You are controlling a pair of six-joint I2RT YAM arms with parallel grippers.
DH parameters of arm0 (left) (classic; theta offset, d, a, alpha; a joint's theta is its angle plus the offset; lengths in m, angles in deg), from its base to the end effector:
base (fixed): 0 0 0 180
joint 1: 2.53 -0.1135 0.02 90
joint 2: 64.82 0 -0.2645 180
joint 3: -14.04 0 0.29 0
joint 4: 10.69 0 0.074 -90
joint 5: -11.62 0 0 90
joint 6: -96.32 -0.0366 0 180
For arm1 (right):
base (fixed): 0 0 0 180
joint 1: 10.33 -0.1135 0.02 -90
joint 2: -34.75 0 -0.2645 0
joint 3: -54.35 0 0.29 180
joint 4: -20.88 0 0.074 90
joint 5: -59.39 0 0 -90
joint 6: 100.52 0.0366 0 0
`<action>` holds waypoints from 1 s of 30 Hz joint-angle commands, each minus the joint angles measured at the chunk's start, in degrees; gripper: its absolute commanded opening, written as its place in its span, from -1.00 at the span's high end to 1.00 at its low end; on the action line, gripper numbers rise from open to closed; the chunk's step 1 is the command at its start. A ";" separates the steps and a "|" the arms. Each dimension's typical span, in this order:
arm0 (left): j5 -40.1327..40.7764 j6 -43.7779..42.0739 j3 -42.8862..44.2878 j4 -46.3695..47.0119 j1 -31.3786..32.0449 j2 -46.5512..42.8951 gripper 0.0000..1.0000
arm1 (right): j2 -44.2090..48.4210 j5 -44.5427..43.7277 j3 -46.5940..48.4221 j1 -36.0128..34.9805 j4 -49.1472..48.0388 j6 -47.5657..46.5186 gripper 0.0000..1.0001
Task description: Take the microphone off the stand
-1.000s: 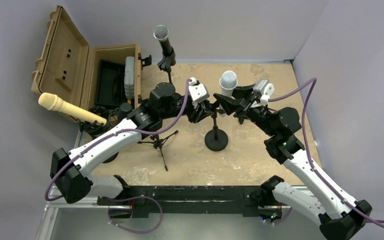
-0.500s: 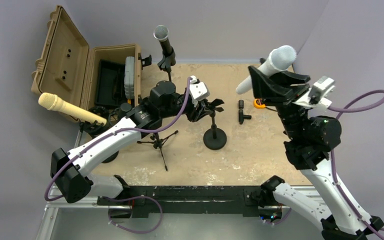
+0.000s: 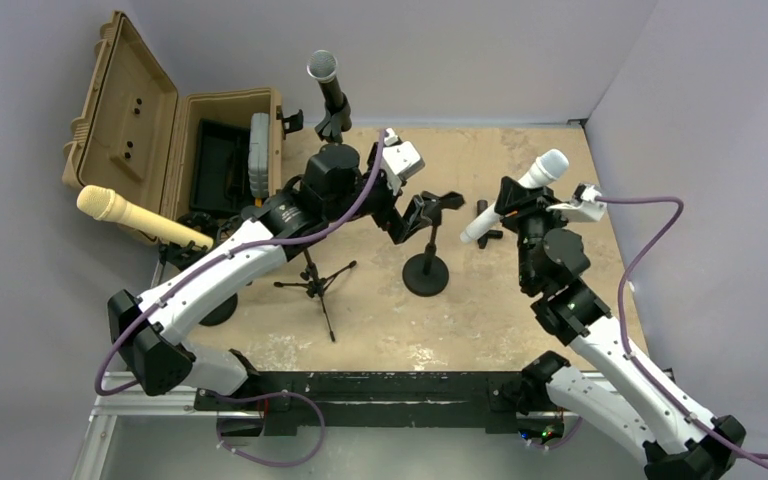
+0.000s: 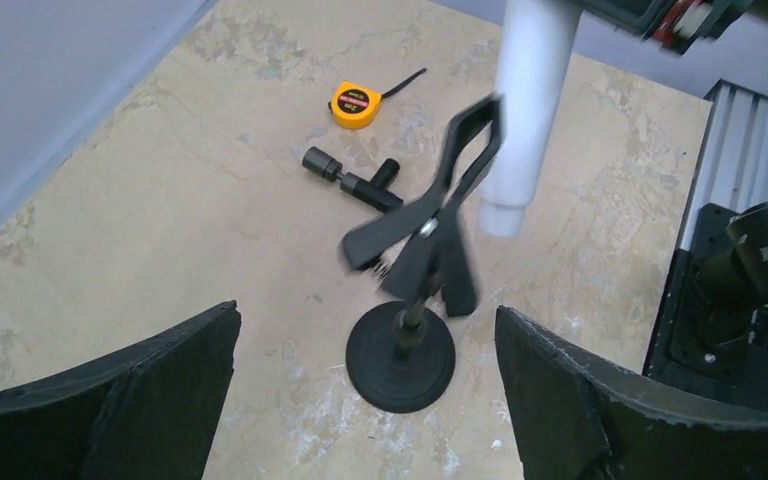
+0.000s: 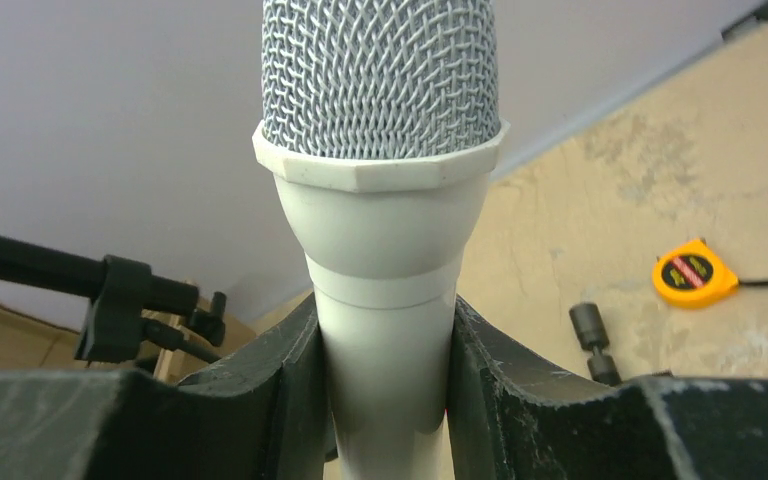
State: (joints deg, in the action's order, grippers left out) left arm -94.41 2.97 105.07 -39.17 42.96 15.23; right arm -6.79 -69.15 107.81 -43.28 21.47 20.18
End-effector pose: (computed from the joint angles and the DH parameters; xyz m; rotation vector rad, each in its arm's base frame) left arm 0.2473 -0.2660 0.3964 0.9774 1.6717 -0.7609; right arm 0.1856 0.0931 0.3690 0.5360 1.3280 0.4563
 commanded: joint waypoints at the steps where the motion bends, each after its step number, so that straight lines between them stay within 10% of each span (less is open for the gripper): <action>1: -0.06 2.85 6.65 -2.09 -0.02 -0.24 -0.99 | -1.27 -8.32 -1.98 0.32 0.87 13.18 1.00; 14: 2.64 8.43 20.60 -16.21 -0.01 -12.38 -1.00 | -14.18 18.54 -8.17 27.85 -2.03 22.56 1.00; 30: 19.91 -3.95 -5.02 -3.00 -0.32 -40.23 -1.00 | -34.62 35.36 -10.61 47.65 -8.52 29.30 1.00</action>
State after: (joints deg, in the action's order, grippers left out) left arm -78.06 2.18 103.52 -47.82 42.90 -23.59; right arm -37.63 -39.51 96.67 1.88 17.23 48.05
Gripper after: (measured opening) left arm 0.998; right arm 0.367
